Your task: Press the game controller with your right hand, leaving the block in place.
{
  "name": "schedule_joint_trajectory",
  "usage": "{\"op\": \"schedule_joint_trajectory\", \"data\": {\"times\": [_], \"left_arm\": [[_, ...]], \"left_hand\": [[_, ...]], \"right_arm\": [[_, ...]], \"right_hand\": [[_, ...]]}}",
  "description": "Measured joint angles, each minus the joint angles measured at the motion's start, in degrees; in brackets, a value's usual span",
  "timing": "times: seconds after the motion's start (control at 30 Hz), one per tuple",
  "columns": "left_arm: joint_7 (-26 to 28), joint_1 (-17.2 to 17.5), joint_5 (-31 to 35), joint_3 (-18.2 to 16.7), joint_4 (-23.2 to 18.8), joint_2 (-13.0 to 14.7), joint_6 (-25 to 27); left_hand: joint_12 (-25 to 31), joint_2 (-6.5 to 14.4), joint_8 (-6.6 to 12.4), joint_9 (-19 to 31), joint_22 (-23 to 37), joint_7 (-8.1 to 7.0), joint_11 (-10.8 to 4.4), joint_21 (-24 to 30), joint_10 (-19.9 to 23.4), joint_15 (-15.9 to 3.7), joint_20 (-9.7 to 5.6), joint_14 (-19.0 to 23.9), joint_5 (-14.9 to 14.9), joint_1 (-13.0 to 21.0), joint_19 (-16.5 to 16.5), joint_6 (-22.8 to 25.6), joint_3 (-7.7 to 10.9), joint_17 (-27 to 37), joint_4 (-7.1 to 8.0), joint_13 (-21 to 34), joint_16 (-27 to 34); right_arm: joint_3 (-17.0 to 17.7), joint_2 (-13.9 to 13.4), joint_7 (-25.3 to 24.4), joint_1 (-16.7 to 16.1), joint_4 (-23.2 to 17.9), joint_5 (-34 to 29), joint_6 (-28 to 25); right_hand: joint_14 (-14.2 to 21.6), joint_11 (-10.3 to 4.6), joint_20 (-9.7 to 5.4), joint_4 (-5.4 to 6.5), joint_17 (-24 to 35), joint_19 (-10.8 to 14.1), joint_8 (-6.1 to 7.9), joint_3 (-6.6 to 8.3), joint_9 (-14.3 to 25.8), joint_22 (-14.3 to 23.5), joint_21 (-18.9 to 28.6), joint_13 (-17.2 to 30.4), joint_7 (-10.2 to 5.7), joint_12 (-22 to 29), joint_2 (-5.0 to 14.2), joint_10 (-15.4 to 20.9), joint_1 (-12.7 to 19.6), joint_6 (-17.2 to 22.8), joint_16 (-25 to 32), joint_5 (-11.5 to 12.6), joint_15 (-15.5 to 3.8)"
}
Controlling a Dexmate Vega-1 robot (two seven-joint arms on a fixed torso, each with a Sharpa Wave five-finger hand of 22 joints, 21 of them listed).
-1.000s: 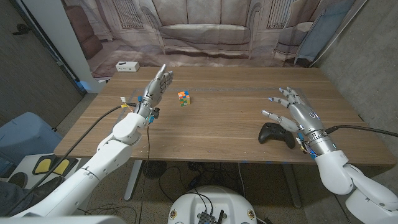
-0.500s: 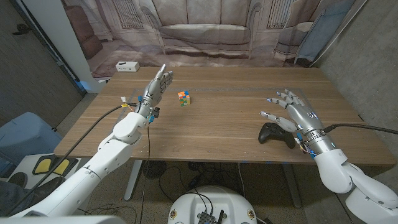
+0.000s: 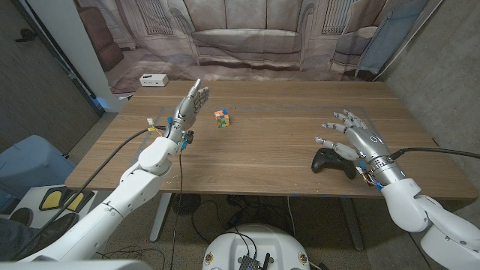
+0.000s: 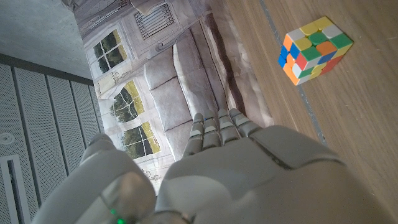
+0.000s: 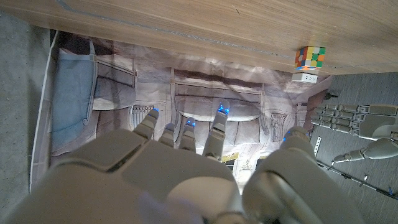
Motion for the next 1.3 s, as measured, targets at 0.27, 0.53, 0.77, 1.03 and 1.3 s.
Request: {"op": "schedule_joint_trajectory", "data": {"times": [0.27, 0.53, 0.77, 1.03, 1.3], "left_arm": [[0.38, 0.29, 0.23, 0.03, 0.0, -0.24, -0.4], [0.52, 0.37, 0.35, 0.17, 0.15, -0.48, -0.6], [0.54, 0.29, 0.45, 0.27, 0.22, -0.59, -0.64], [0.54, 0.02, 0.53, 0.43, 0.32, -0.67, -0.64], [0.54, -0.17, 0.59, 0.51, 0.43, -0.71, -0.53]], "left_hand": [[0.0, 0.3, 0.0, 0.0, 0.0, -0.08, 0.0, 0.0, 0.0, 0.0, 0.0, 0.0, 0.0, 0.3, 0.0, 0.08, 0.0, 0.0, 0.0, 0.0, 0.0], [0.0, 0.61, 0.0, 0.0, 0.0, -0.08, 0.0, 0.0, 0.0, 0.0, 0.0, 0.0, 0.0, -0.01, 0.0, 0.07, -0.16, 0.0, -0.15, 0.0, 0.0], [0.0, 0.61, 0.0, 0.0, 0.0, -0.08, 0.0, 0.0, 0.0, 0.0, 0.0, 0.0, 0.0, -0.01, 0.0, 0.07, -0.16, 0.0, -0.15, 0.0, 0.0], [0.0, 0.61, 0.0, 0.0, 0.0, -0.08, 0.0, 0.0, 0.0, 0.0, 0.0, 0.0, 0.0, -0.01, 0.0, 0.07, -0.16, 0.0, -0.14, 0.0, 0.0], [0.0, 0.61, 0.0, 0.0, 0.0, -0.08, 0.0, 0.0, 0.0, 0.0, 0.0, 0.0, 0.0, -0.01, 0.0, 0.07, -0.16, 0.0, -0.14, 0.0, 0.0]], "right_arm": [[0.0, -0.89, 1.28, -0.1, -0.15, 0.22, -0.96], [-0.67, -1.6, 1.65, -0.34, -0.13, -0.07, -2.14], [-1.29, -2.14, 1.66, -0.54, -0.01, -0.3, -2.82], [-1.87, -2.73, 1.68, -0.61, 0.14, -0.33, -3.78], [-2.47, -3.45, 1.89, -0.54, 0.4, -0.18, -4.82]], "right_hand": [[-1.62, -0.27, 0.1, -0.24, 0.0, -1.52, 0.0, 0.24, 0.0, 0.0, 0.0, 0.0, 0.0, -0.24, 0.03, -2.24, 0.03, 0.0, -0.38, 0.0, -0.39], [-1.78, -0.53, -0.33, -0.24, 0.0, -2.32, 0.0, 0.24, 0.0, -0.01, 0.0, 0.0, 0.0, -0.24, 0.33, -3.29, 0.33, 0.0, -0.38, 0.0, -1.01], [-1.78, -0.54, -0.22, -0.41, -0.01, -2.62, 0.0, 0.41, 0.0, -0.01, 0.0, 0.01, -0.31, -0.24, 0.55, -3.3, 0.55, 0.31, -0.38, 0.0, -1.01], [-1.78, -0.53, 0.3, -0.47, -0.01, -3.12, 0.0, 0.47, 0.0, -0.01, 0.0, 0.15, -0.4, -0.24, 0.86, -3.91, 0.86, 0.66, -0.38, 0.0, -1.01], [-1.69, -0.74, 1.59, -0.2, -0.01, -3.27, -0.24, 0.74, 0.0, -0.02, 0.0, 0.15, -0.31, -0.24, 1.16, -4.73, 0.56, 0.93, -0.37, 0.0, -0.65]]}}
